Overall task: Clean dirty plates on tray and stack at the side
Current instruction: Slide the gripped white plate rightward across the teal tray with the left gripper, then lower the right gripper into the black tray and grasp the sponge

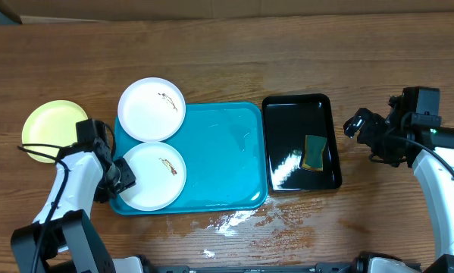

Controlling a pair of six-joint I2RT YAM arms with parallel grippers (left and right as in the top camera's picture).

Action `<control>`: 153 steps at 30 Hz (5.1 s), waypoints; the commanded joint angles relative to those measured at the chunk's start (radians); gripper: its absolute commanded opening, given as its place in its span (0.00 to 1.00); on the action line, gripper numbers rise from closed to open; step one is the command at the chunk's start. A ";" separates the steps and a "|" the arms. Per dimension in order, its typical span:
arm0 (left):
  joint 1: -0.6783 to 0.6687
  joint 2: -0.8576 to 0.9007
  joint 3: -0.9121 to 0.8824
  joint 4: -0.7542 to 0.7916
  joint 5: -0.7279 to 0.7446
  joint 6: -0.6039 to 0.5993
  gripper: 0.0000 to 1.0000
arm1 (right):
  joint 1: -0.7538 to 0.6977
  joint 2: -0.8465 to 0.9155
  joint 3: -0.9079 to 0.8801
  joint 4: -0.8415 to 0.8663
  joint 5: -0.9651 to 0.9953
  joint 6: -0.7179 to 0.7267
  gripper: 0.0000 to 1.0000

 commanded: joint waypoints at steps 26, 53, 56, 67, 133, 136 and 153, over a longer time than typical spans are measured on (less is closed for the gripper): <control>-0.397 -0.002 -0.195 0.438 0.241 0.092 0.37 | 0.077 -0.010 -0.007 0.006 -0.061 -0.117 1.00; -0.413 -0.002 -0.077 0.394 0.362 0.035 0.52 | 0.496 0.285 -0.013 0.085 0.221 -0.043 0.68; -0.413 -0.002 -0.077 0.394 0.426 0.017 0.52 | 0.519 0.285 -0.025 0.104 0.224 -0.042 0.80; -0.414 -0.002 -0.077 0.364 0.432 -0.023 0.58 | 0.481 0.284 0.177 -0.084 0.249 -0.029 0.94; -0.414 -0.002 -0.077 0.380 0.320 -0.021 0.55 | 0.481 0.331 -0.012 0.499 0.322 -0.118 0.82; -0.414 -0.002 -0.077 0.383 0.320 -0.022 0.58 | 0.481 0.328 -0.003 0.402 0.322 -0.109 0.81; -0.468 0.011 -0.052 0.351 0.223 -0.016 0.30 | 0.483 0.330 -0.092 0.286 0.182 0.021 0.33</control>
